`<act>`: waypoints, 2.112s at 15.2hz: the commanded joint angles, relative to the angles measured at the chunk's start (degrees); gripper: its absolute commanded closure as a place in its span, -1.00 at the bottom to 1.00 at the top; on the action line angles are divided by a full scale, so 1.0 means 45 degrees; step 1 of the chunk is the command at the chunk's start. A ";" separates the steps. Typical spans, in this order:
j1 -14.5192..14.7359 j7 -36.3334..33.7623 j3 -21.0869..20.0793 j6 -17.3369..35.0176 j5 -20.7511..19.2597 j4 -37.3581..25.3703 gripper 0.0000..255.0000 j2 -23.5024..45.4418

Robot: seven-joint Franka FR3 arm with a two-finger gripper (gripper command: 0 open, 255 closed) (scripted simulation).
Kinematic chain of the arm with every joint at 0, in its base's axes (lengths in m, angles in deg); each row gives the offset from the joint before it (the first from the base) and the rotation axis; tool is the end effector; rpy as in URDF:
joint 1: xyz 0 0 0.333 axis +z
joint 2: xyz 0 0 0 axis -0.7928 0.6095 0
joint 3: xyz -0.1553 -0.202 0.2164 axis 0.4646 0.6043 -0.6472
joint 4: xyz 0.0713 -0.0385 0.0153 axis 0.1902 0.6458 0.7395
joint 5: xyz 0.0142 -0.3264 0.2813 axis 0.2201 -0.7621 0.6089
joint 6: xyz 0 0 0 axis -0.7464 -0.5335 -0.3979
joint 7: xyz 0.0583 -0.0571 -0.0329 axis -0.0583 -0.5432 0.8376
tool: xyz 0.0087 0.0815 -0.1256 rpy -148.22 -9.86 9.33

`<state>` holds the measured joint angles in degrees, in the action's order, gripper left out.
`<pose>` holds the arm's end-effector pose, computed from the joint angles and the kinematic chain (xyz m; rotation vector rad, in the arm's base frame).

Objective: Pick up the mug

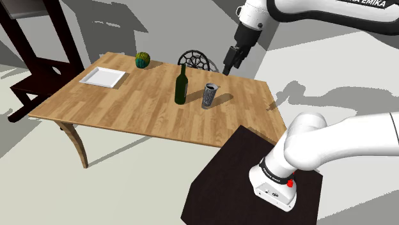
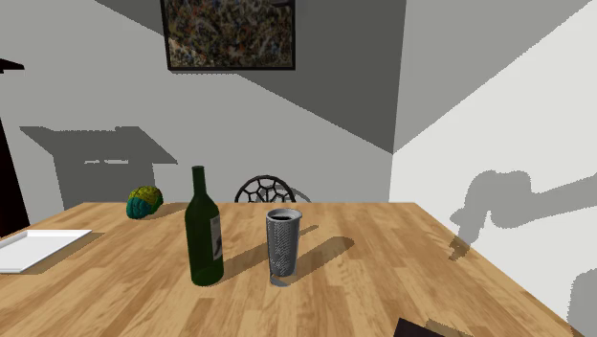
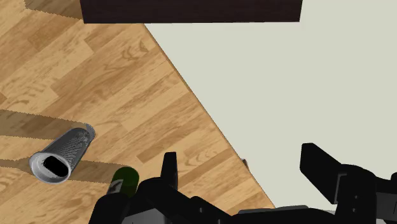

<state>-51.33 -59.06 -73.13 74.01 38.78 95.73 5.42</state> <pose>0.3547 -0.0129 0.5518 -3.1042 -0.0393 -0.1541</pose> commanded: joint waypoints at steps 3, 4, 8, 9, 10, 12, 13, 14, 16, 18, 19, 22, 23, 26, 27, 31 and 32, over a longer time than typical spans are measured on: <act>-0.0014 0.1072 0.0617 0.0367 -0.0368 0.0407 -1.00 0.0050; -0.0022 0.1608 0.0931 0.0561 -0.0557 0.0578 -1.00 0.0114; -0.0060 0.3756 0.2209 0.1406 -0.1295 0.1041 -1.00 0.0640; -0.0064 0.4295 0.2532 0.1635 -0.1467 0.1100 -1.00 0.0839; -0.0060 0.4832 0.2859 0.1869 -0.1632 0.1136 -1.00 0.1065; -0.0028 0.5909 0.3518 0.2354 -0.1930 0.1140 -1.00 0.1595; -0.0002 0.6452 0.3846 0.2603 -0.2055 0.1108 -1.00 0.1899; 0.0037 0.6996 0.4177 0.2856 -0.2165 0.1053 -1.00 0.2227; 0.0147 0.8097 0.4842 0.3367 -0.2322 0.0878 -1.00 0.2954; 0.0312 0.9220 0.5514 0.3879 -0.2380 0.0616 -1.00 0.3770; 0.0407 0.9797 0.5845 0.4134 -0.2360 0.0454 -1.00 0.4212; 0.0753 1.1611 0.6829 0.4872 -0.2074 -0.0152 -1.00 0.5673; 0.0879 1.2252 0.7146 0.5104 -0.1889 -0.0393 -1.00 0.6207; 0.1242 1.4313 0.8024 0.5726 -0.1017 -0.1232 -1.00 0.7958; 0.1314 1.5051 0.8253 0.5898 -0.0612 -0.1552 -1.00 0.8595; 0.1145 1.8081 0.8648 0.6310 0.1358 -0.3044 -1.00 1.1294; 0.0956 1.8793 0.8585 0.6341 0.1849 -0.3471 -1.00 1.1963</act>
<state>-46.42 21.57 -34.46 102.13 44.26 82.23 55.59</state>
